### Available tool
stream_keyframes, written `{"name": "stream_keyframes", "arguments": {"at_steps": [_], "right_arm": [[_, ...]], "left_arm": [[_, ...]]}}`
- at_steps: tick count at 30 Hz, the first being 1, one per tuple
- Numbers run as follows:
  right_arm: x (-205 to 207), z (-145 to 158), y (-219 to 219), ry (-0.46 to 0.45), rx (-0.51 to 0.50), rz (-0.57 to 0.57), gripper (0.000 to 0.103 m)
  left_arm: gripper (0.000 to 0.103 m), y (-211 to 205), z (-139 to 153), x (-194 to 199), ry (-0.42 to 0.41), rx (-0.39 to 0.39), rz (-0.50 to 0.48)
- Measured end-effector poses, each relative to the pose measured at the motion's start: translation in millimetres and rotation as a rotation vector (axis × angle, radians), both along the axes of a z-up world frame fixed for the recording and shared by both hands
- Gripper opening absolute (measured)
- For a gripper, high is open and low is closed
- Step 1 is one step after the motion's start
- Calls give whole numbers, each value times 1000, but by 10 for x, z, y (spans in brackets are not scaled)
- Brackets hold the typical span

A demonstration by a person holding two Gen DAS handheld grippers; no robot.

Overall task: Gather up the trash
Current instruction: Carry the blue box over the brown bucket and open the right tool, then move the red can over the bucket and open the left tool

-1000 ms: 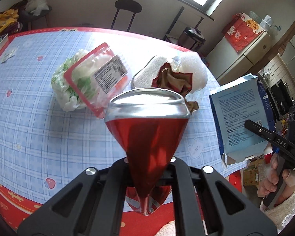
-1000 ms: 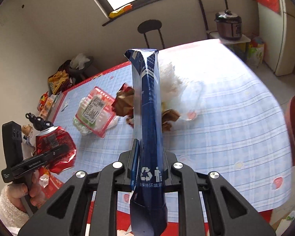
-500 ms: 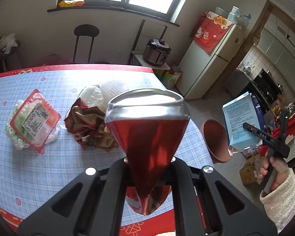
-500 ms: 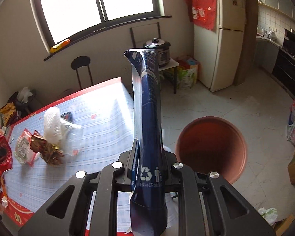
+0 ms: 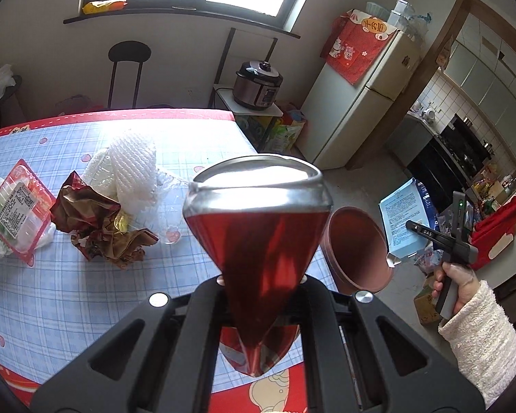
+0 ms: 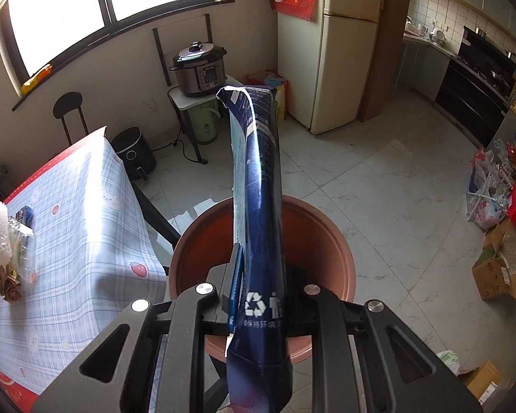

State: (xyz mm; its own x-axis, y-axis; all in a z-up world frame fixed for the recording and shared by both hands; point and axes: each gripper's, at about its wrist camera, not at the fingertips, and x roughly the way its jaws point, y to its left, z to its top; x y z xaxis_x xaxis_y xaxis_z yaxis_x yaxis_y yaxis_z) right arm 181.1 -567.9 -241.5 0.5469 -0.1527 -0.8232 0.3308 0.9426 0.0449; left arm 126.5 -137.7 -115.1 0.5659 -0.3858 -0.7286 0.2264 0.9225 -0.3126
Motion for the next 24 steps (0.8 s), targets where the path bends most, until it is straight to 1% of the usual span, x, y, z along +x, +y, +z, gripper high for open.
{"name": "stream_keyframes", "arguments": {"at_steps": [6,10,13,17,19,21,22,24], "right_arm": [[47,-86,-152,17,12,-5,19],[61,-91,-205,20,14,-15,19],[69,-53,-241,13,13,-29,20],[83,25,-284,-5,-13,-45,22],[68,83,-306,-19,-15,-50,25],[28,180,-316,-43,-30,-58,34],[4,227,-329,-55,-39,-61,36],[-44,326,-344,-74,-52,-67,44]], "left_arm": [[7,-169,-18,-4,6,14,-14],[7,-267,-4,7,9,22,-30],[7,-321,16,15,5,28,-47],[7,-362,36,33,0,37,-65],[7,-376,49,50,-3,36,-74],[7,-409,63,64,-5,36,-86],[7,-429,65,73,-7,36,-93],[7,-465,78,88,-11,33,-110]]}}
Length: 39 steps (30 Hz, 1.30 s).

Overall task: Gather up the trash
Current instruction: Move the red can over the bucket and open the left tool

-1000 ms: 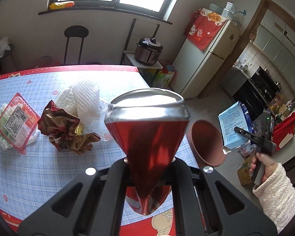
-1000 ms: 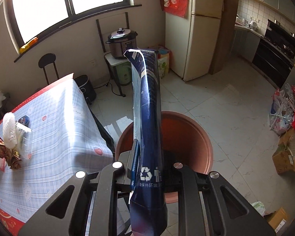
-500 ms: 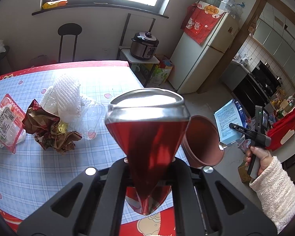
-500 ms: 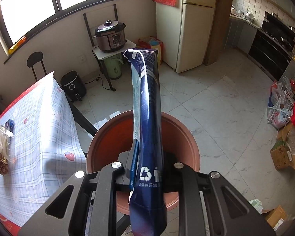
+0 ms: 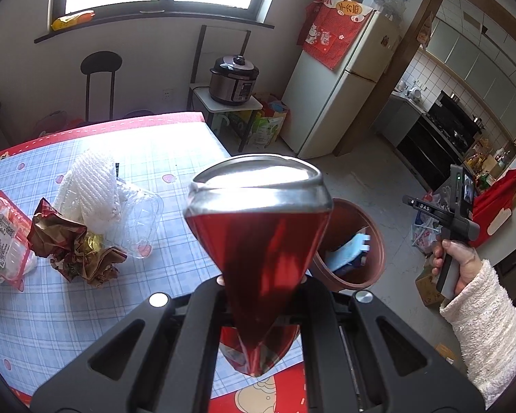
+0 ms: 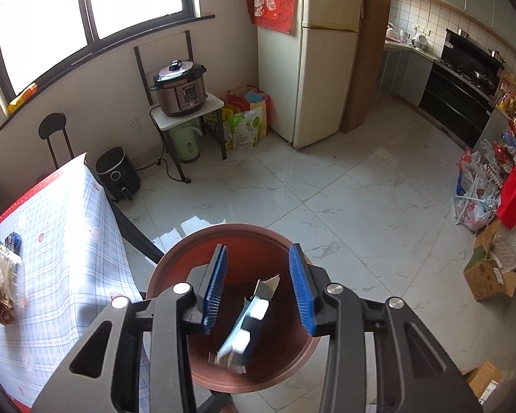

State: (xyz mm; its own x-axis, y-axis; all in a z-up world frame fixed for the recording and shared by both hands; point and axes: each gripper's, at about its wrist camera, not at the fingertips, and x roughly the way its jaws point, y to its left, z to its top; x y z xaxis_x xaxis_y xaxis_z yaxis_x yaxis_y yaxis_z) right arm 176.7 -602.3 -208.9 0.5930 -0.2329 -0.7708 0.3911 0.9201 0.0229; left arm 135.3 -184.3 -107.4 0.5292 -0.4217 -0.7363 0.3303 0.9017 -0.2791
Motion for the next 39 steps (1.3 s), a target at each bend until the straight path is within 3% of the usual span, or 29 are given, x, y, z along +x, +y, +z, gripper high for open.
{"name": "stream_keyframes", "arguments": {"at_steps": [1,6,8,14,24,39], "right_arm": [[-31,52,-7,-8,-4,-4,47],[-263,372,-11,-72,-37,-26,90],[-342,475,10,-77,-45,-22,96],[-613,781,90,-88,-9,30,97],[-1141,1311,81,-153,-73,-31,97],[-1542,1362,-373,-178,-54,-145,97]], "left_arm": [[7,-29,4,7,-1,-3,-9],[7,-199,2,28,-3,-10,-66],[7,-277,-16,41,-3,-13,-91],[7,-582,-8,62,-11,-23,-176],[7,-1336,73,114,-25,-46,-318],[10,-2925,61,542,-19,-58,-490]]}}
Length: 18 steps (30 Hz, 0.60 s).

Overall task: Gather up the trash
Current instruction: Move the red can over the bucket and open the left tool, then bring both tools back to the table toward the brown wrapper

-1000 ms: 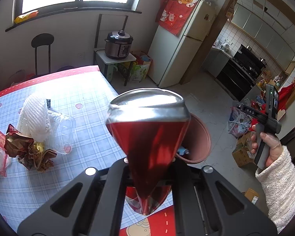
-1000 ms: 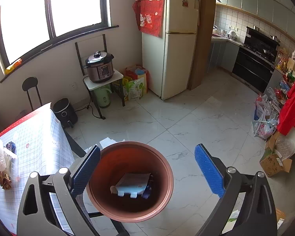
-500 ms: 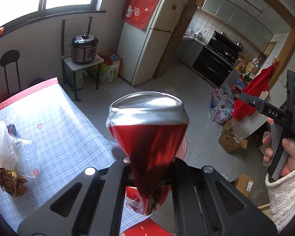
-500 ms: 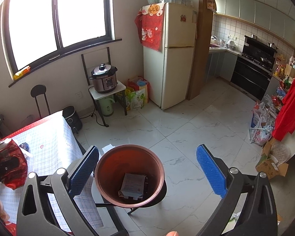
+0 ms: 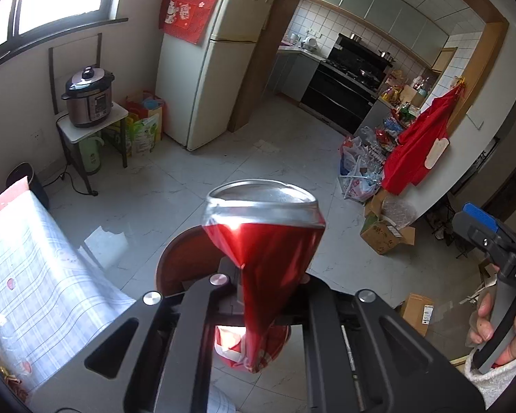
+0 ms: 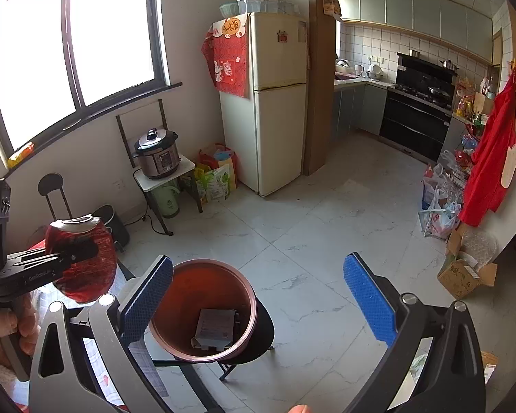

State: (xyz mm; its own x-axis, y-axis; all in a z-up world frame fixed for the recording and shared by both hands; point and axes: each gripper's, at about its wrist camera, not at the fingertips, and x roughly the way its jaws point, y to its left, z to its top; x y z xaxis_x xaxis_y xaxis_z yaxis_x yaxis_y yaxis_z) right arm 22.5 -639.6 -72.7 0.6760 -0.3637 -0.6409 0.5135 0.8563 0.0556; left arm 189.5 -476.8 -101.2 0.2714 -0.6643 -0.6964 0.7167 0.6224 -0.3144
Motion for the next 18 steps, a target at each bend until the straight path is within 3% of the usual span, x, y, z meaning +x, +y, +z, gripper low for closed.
{"name": "stream_keyframes", "arguments": {"at_steps": [5,6,7,9,12,14,18], "right_arm": [[-31,-62,-48,5,24,-17,97],[-38,-69,-55,5,28,-19,97],[-52,-75,-59,5,29,-20,98],[-54,-70,-46,4,30,-24,97],[-89,-39,-43,-12,34,-18,97],[-108,-6,-25,-21,30,-15,97],[-134,44,29,-33,26,-10,97]], "left_arm": [[10,-369,-50,93,-11,2,-31],[22,-417,-43,113,-15,-12,-41],[54,-424,-23,133,-29,-36,-37],[86,-369,71,184,-60,-96,8],[87,-220,263,169,-84,-157,15],[97,-94,392,120,-139,-146,29],[97,250,588,54,-207,-107,69]]}}
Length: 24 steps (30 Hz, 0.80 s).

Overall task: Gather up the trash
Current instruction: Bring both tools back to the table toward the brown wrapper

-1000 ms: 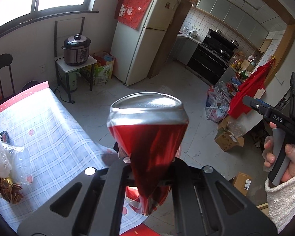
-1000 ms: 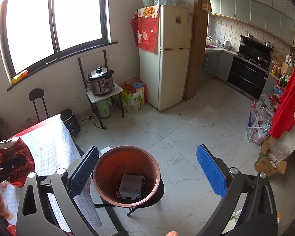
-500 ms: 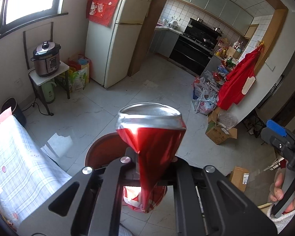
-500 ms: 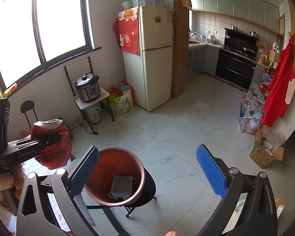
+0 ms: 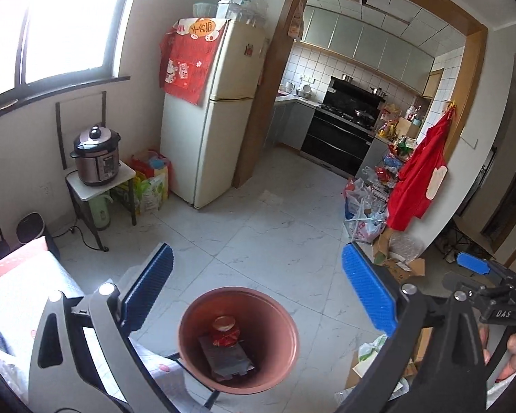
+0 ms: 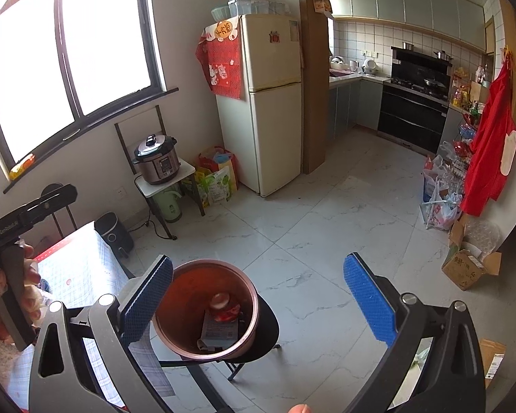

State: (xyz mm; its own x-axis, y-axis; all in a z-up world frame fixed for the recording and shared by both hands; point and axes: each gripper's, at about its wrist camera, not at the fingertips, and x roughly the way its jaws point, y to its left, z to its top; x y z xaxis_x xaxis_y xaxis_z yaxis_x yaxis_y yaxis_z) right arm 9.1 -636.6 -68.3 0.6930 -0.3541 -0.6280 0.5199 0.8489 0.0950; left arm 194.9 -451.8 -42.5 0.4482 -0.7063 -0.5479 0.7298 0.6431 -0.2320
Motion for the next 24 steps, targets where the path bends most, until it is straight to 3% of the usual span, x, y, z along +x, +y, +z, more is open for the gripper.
{"name": "stream_keyframes", "arguments": {"at_steps": [8,17,24], "right_arm": [[148,-128,355,76,6,69,97],[339,-453,911,177,62,125,97],[499,-699,1465,273,72,185,97]], "left_arm": [[97,831,23,-91,0,171,101],[97,1954,-135,-247,69,193,244],[97,2779,-289,-406,78,231,349]]}}
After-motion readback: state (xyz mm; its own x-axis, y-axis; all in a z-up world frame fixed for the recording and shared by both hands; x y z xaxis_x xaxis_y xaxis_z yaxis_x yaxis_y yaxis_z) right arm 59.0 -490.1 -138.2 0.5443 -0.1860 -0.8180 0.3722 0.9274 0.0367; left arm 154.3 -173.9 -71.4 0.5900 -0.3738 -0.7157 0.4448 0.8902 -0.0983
